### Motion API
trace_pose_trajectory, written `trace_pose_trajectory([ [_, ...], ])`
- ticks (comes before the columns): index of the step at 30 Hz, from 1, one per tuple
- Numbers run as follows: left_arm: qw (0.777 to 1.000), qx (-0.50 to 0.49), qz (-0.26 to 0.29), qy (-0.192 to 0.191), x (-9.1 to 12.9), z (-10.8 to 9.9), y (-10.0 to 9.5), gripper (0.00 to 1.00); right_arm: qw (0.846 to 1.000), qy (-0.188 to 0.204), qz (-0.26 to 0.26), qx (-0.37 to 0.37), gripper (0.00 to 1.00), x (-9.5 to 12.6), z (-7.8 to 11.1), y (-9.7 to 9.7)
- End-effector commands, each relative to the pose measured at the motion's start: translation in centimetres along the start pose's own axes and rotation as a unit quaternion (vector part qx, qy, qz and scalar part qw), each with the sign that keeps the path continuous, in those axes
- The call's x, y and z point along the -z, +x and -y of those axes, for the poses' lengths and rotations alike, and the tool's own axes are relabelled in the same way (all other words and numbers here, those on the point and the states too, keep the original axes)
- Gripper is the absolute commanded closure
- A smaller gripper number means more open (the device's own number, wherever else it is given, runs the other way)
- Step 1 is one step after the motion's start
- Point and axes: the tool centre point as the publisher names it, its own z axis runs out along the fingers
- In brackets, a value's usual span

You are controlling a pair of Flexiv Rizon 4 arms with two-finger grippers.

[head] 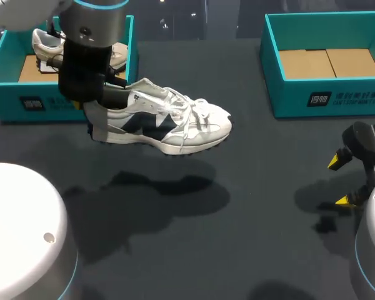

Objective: Take the shoe out of the shoebox, open the shoe tongue, remove and reinsert the insole, then place the shoe into the shoebox

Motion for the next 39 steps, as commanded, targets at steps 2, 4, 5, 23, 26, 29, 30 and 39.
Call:
trace_pose_trajectory([
  [2,1.0,0.004,-0.005,0.006,-1.3,0.8,-0.6,1.0,1.0,0.002,0.002,-0.001,0.0,0.0,-0.1,0.2],
  [4,1.0,-0.001,-0.006,0.009,-2.1,1.6,-1.9,1.0,1.0,0.002,0.002,-0.001,0.0,0.0,-0.1,0.2],
  [5,1.0,-0.001,-0.009,0.011,-2.5,1.8,-2.6,1.0,1.0,0.002,0.002,-0.001,0.0,0.0,-0.1,0.2],
  [23,1.0,-0.003,-0.007,-0.025,-7.9,3.7,-12.0,1.0,1.0,0.002,0.002,-0.001,0.0,0.0,-0.1,0.2],
  [26,1.0,-0.004,-0.007,-0.027,-8.7,3.6,-13.0,1.0,1.0,0.002,0.002,-0.001,0.0,0.0,-0.1,0.2],
  [29,0.999,-0.005,-0.007,-0.032,-9.7,3.8,-13.9,1.0,1.0,0.002,0.002,-0.001,0.0,0.0,-0.1,0.2],
  [30,0.999,-0.006,-0.008,-0.032,-10.0,3.8,-14.1,1.0,1.0,0.002,0.002,-0.001,0.0,0.0,-0.1,0.2],
  [39,0.999,-0.004,-0.013,-0.038,-12.5,4.2,-15.9,1.0,1.0,0.002,0.002,-0.001,0.0,0.0,-0.1,0.2],
])
